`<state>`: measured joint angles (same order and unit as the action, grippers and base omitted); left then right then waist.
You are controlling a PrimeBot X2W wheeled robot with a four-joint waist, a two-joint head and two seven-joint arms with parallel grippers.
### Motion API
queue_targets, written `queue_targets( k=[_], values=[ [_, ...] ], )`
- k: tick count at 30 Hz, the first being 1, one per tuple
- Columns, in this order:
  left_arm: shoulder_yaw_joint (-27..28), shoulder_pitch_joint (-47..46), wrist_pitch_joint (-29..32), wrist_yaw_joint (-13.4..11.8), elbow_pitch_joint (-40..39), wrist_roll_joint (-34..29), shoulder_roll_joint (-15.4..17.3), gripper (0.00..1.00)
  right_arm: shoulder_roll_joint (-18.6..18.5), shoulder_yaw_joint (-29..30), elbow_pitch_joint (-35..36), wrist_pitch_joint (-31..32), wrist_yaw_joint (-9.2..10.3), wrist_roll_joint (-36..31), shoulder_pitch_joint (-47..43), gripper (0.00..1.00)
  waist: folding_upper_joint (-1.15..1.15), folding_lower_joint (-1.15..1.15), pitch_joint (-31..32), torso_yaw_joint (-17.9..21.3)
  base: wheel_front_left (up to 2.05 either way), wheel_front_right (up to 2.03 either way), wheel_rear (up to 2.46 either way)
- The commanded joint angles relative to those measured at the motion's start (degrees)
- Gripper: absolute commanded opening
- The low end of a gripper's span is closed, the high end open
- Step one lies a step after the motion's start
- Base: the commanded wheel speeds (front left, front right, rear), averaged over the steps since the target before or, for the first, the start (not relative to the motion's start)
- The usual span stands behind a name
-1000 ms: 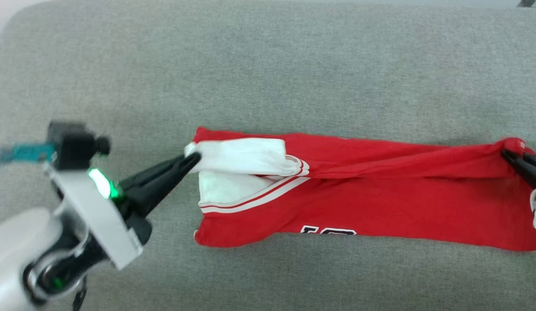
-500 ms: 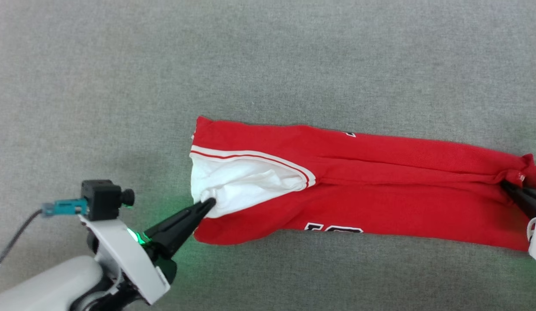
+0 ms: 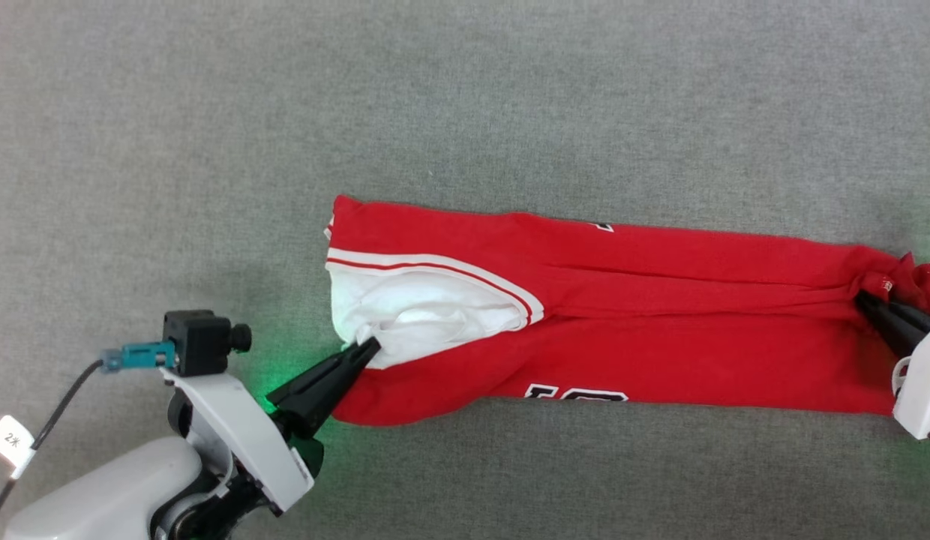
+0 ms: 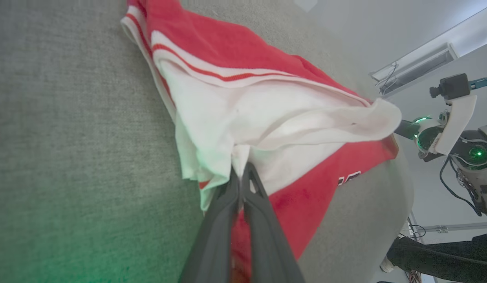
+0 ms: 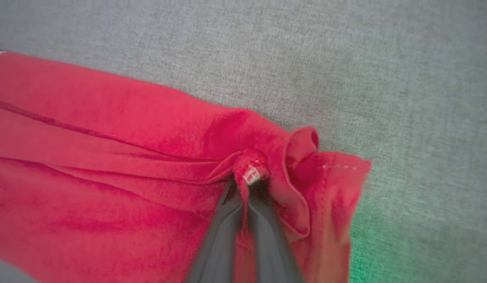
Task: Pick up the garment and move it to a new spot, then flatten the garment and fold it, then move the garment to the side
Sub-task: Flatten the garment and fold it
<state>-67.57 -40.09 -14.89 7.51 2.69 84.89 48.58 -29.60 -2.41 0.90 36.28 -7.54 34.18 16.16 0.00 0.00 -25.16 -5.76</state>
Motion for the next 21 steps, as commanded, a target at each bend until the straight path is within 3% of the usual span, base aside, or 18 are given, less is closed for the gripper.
queue_targets(
  k=[1,2,3,4,6,7,15,21],
  values=[
    [0.5,0.0,-0.2,-0.1,0.3,-0.6,-0.4,0.09,0.9,-1.1,-1.8,-0.9,0.1,-0.9,0.1,0.49,0.0,0.0,1.0,0.2,0.0,0.0,0.0],
    [0.9,0.3,-0.3,-0.1,0.5,-0.7,-0.5,0.22,1.1,-1.1,-2.0,-1.6,0.1,-0.9,0.2,0.85,0.0,0.0,1.5,0.2,0.0,0.0,0.0],
    [1.2,0.8,-0.3,-0.1,0.7,-0.9,-0.4,0.35,1.2,-1.3,-2.1,-2.2,0.09,-1.0,0.3,1.0,0.0,0.0,2.1,0.3,0.0,0.0,0.0],
    [1.5,1.2,-0.3,-0.1,1.0,-1.4,-0.2,0.44,1.2,-1.5,-2.1,-2.9,0.09,-1.0,0.2,1.0,0.0,0.0,2.8,0.3,0.0,0.0,0.0],
    [2.9,2.2,-0.3,-0.1,1.6,-1.9,-0.1,0.92,1.6,-1.2,-2.2,-4.2,0.09,0.1,0.2,1.0,0.0,0.0,4.3,0.6,0.0,0.0,0.0],
    [3.6,2.9,-0.3,-0.1,1.6,-2.1,-0.3,1.0,1.6,-1.0,-2.4,-4.6,0.09,0.4,0.1,1.0,0.0,0.0,5.1,0.6,0.0,0.0,0.0],
    [10.1,9.5,-0.2,-0.1,2.2,-4.3,-1.3,1.0,0.7,1.6,-4.6,-7.0,0.09,2.4,-3.2,1.0,0.0,0.0,11.1,-0.8,0.0,0.0,0.0],
    [16.9,16.3,-0.2,-0.1,4.2,-7.1,-4.5,1.0,-0.3,4.4,-6.2,-6.1,0.08,3.3,-6.6,1.0,0.0,0.0,13.2,-2.7,0.0,0.0,0.0]
  ],
)
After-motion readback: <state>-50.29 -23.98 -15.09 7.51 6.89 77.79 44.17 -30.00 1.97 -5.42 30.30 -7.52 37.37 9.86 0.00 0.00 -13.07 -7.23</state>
